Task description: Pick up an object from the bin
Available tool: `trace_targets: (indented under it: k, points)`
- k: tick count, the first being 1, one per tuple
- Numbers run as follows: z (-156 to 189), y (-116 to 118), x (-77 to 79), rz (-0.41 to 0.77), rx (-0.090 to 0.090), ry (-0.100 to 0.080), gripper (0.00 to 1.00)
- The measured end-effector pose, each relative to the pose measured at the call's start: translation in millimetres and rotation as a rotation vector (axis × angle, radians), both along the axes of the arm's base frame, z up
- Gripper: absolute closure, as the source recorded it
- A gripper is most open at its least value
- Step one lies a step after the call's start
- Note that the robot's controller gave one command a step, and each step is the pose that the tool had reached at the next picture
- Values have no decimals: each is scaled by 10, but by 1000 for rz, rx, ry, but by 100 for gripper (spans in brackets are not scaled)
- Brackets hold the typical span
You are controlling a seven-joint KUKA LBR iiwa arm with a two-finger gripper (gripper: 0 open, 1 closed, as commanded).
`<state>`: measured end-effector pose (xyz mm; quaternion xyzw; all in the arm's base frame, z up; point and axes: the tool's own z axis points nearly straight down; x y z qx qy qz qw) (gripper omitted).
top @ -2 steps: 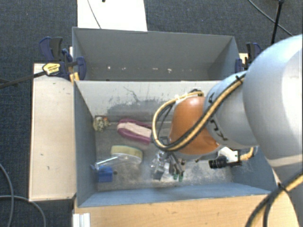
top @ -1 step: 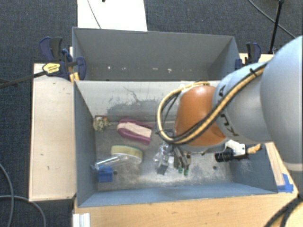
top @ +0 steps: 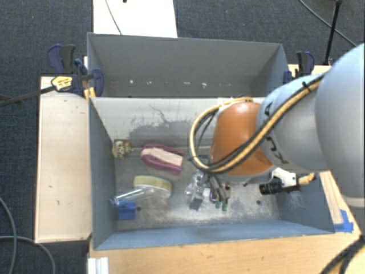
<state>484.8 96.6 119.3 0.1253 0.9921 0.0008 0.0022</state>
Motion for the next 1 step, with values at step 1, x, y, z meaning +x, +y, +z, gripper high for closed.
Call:
trace_targets:
  k: [1]
  points:
    - [40, 0, 11, 0, 0, -2, 100]
